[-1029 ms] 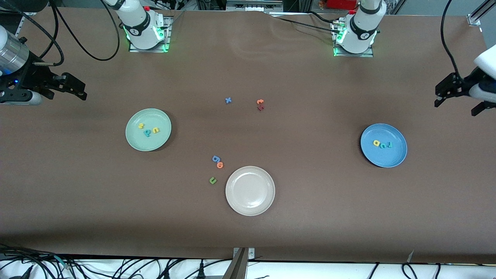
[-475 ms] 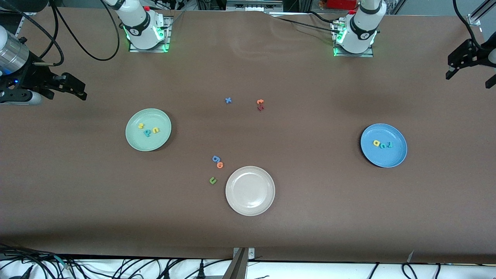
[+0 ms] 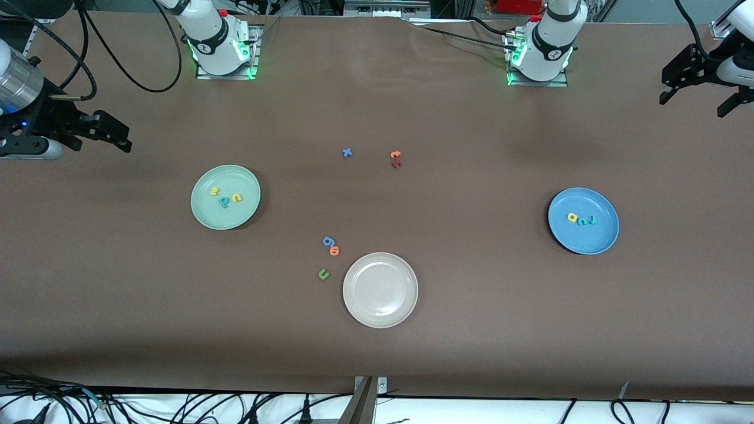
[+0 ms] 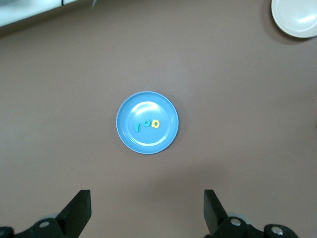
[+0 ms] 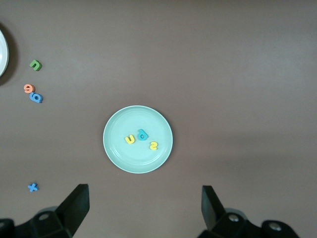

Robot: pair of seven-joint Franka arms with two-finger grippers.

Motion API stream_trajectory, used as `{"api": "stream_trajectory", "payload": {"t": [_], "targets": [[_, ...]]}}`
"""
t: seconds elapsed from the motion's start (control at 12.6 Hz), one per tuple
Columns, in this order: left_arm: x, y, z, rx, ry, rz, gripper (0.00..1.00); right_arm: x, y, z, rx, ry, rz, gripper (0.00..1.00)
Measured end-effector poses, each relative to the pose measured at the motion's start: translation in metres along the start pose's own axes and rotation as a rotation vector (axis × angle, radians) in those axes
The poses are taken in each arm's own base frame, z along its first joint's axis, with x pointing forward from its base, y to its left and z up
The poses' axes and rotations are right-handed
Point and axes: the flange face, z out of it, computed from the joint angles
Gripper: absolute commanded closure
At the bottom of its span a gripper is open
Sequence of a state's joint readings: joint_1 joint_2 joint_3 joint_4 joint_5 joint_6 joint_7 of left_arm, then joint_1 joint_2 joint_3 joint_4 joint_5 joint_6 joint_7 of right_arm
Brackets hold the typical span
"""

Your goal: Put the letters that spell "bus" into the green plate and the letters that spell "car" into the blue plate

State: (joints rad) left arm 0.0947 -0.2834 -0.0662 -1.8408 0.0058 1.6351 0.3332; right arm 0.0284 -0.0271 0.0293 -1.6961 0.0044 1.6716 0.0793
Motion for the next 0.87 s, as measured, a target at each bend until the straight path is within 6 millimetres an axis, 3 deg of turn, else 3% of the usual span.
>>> {"api": "stream_trajectory", "payload": {"t": [0.24, 0.47, 0.87], "targets": [[0.002, 0.010, -0.006, -0.002, -0.013, 0.018, 0.00, 0.000, 0.000, 0.000, 0.000, 0.000, 0.000, 0.00], [0.016, 0.037, -0.001, -0.005, -0.051, 0.066, 0.00, 0.000, 0.000, 0.000, 0.000, 0.000, 0.000, 0.00], [0.019, 0.028, -0.003, -0.019, -0.077, 0.055, 0.00, 0.000, 0.000, 0.000, 0.000, 0.000, 0.000, 0.00]]}}
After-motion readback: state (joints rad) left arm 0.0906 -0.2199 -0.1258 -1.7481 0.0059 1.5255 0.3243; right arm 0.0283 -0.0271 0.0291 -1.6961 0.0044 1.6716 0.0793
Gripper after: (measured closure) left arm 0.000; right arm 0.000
